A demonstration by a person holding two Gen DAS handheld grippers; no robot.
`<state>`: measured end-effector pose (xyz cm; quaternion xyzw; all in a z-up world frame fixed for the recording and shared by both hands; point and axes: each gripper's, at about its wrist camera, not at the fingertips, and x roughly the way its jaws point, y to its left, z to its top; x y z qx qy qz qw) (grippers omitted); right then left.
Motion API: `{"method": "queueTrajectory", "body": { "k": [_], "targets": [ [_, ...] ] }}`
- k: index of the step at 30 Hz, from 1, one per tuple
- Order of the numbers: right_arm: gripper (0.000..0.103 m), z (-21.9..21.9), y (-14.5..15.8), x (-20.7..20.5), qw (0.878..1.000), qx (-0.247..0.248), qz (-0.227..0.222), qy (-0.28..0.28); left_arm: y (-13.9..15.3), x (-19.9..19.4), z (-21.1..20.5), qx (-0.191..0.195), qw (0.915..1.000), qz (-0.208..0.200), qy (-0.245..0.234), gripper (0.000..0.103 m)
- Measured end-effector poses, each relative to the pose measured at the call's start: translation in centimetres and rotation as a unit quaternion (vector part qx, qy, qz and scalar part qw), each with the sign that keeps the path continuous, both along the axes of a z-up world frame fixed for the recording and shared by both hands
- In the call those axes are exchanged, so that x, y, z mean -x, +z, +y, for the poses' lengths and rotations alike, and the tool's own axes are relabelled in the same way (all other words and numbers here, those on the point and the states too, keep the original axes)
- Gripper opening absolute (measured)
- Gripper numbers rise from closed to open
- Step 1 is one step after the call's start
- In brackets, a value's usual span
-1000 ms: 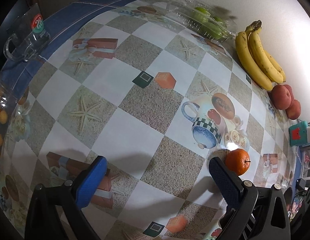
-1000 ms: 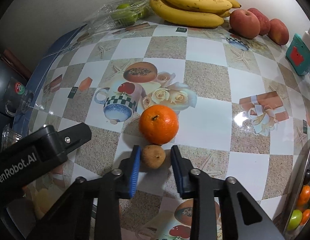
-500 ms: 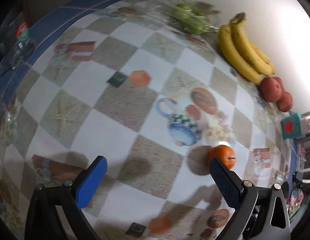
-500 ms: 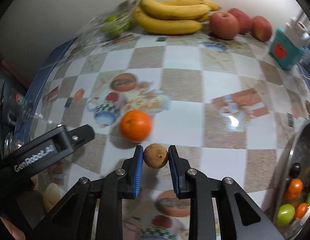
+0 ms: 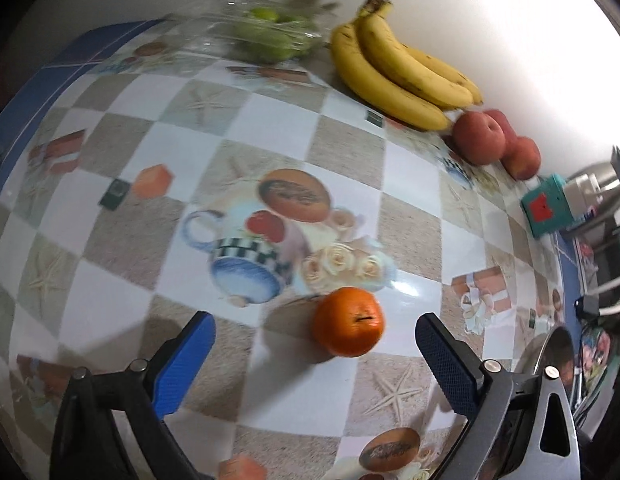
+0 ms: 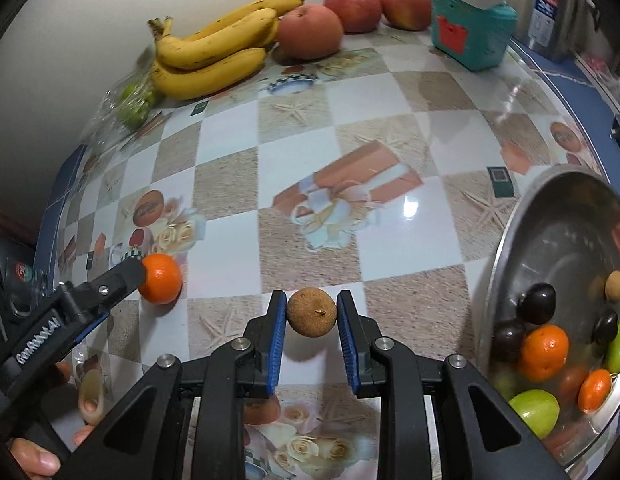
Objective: Organize fruits
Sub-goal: 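Close the left gripper on the last tangerine while the right tool holds the kiwi, then carry the tangerine and kiwi over the steel basin with both tools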
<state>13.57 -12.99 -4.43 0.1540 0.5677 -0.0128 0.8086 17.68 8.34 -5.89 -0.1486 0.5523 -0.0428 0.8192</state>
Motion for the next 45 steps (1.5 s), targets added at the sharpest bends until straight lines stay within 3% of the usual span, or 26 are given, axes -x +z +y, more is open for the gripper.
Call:
{"method": "queueTrajectory", "body": {
  "k": [2,9,18,24,34,45],
  "targets": [
    [0.027,-0.2,0.0,0.0,1.0,-0.003,-0.001,-0.003,-0.4,-0.3,-0.4,-0.001,1.0,-0.001,-0.006,0.09],
    [0.027,-0.5,0.0,0.0,1.0,-0.007,0.001,-0.002,-0.5,-0.4,-0.5,0.012,0.9999,-0.007,-0.009,0.078],
    [0.026,-0.6,0.0,0.1,1.0,-0.009,0.003,-0.003,-0.8,-0.3,-1.1,0.034,0.9994,0.003,-0.008,0.043],
    [0.027,-0.8,-0.1,0.2,1.0,-0.011,0.005,-0.004,0.1,-0.3,-0.8,0.05,0.9987,-0.004,-0.009,0.042],
    [0.027,-0.9,1.2,1.2,1.0,-0.017,-0.005,-0.002,4.2,0.6,-1.6,0.012,0.999,-0.039,-0.015,0.042],
    [0.026,-1.5,3.2,3.1,1.0,-0.01,-0.023,0.004,7.0,2.8,-2.1,0.006,0.9981,-0.061,-0.003,0.042]
  ]
}}
